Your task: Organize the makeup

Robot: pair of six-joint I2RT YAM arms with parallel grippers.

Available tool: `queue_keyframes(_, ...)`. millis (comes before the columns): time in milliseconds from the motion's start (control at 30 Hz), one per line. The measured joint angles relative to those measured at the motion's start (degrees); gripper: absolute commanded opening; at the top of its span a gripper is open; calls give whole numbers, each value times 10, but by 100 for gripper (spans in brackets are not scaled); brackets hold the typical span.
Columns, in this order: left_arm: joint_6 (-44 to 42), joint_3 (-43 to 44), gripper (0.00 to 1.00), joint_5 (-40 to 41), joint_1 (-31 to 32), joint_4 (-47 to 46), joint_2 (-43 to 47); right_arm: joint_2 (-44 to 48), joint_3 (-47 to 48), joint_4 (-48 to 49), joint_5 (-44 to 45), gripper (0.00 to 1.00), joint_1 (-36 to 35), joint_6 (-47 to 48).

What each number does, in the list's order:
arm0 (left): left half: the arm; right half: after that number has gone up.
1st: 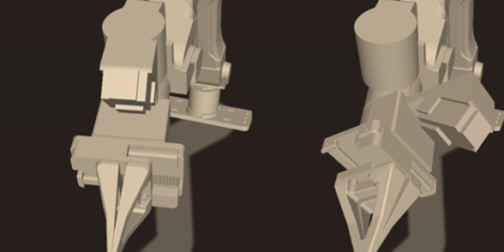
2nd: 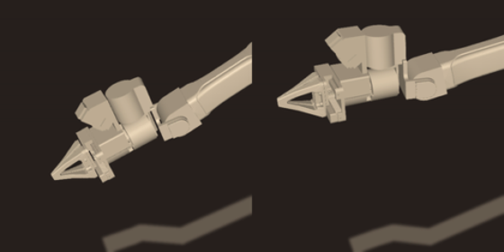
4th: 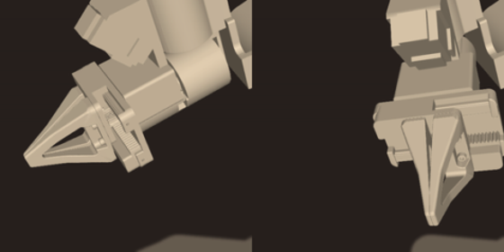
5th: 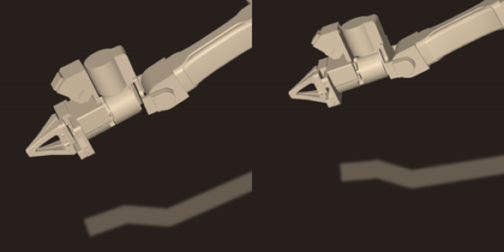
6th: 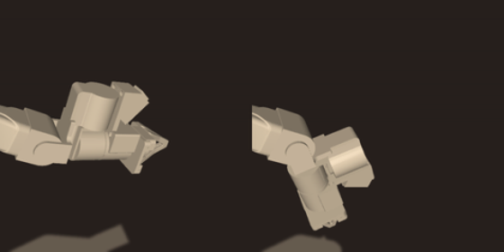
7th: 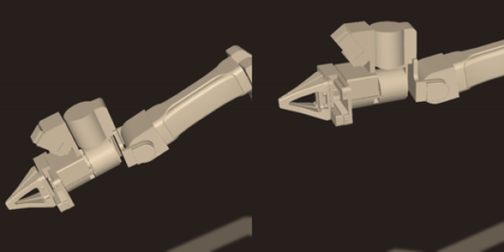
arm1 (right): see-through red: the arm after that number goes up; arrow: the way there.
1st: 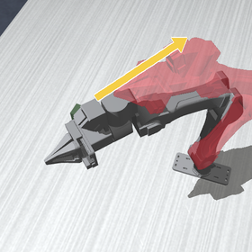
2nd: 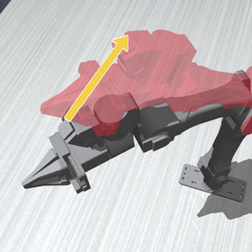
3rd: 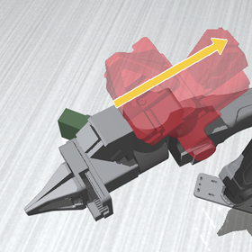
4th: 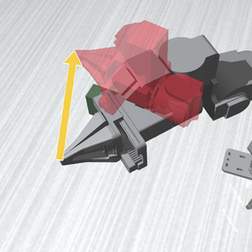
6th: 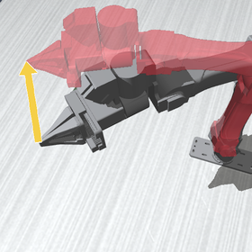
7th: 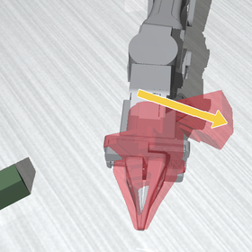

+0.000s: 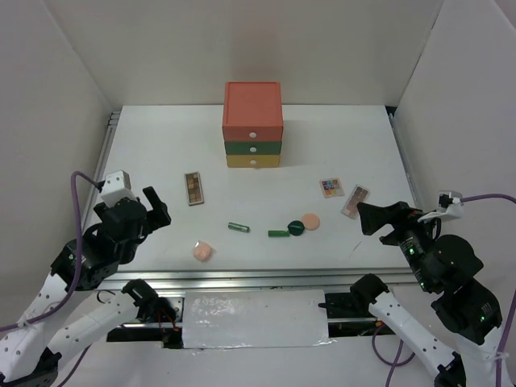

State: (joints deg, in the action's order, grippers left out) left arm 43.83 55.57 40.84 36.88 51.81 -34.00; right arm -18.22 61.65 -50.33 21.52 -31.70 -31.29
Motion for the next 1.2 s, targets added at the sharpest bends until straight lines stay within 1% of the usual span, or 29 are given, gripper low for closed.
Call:
queue_keyframes(133, 1, 1, 99, 4, 0, 11, -19, 6, -1, 6, 16, 100, 0, -4)
queue_keyframes(267, 1, 1, 99, 4, -2, 11, -21, 10, -19, 50, 1, 100, 0, -6)
queue_keyframes(367, 0, 1, 99, 4, -4, 10, -21, 5, -75, 135, -48, 100, 0, -28)
queue_keyframes(433, 0, 1, 100, 3, -5, 9, -20, -25, -118, 215, -94, 100, 0, -53)
queue_keyframes(500, 0, 1, 99, 4, -5, 10, -15, -94, -153, 314, -140, 100, 0, -82)
queue_keyframes(567, 1, 1, 99, 4, -6, 10, -2, -209, -163, 414, -172, 100, 1, -111)
queue_keyframes(667, 0, 0, 99, 4, -6, 9, 31, -399, -144, 544, -203, 100, 1, -147)
queue_keyframes(700, -1, 0, 99, 3, -6, 5, 46, -459, -139, 580, -208, 100, 1, -160)
queue_keyframes(833, -4, -2, 99, -1, -8, -6, 91, -625, -116, 689, -216, 97, 1, -213)
queue_keyframes(967, -5, -2, 99, -3, -9, -10, 93, -726, -78, 757, -201, 95, 1, -249)
queue_keyframes(1000, -7, -3, 99, -5, -10, -11, 91, -744, -69, 774, -191, 93, 1, -258)
queue_keyframes(1100, -21, -5, 99, -16, -16, -21, 86, -776, -53, 809, -160, 87, 1, -274)
queue_keyframes(1167, -31, -6, 99, -28, -23, -28, 80, -797, -34, 819, -139, 86, 1, -278)
queue_keyframes(1200, -35, -6, 99, -34, -27, -31, 76, -810, -19, 822, -131, 83, 1, -280)
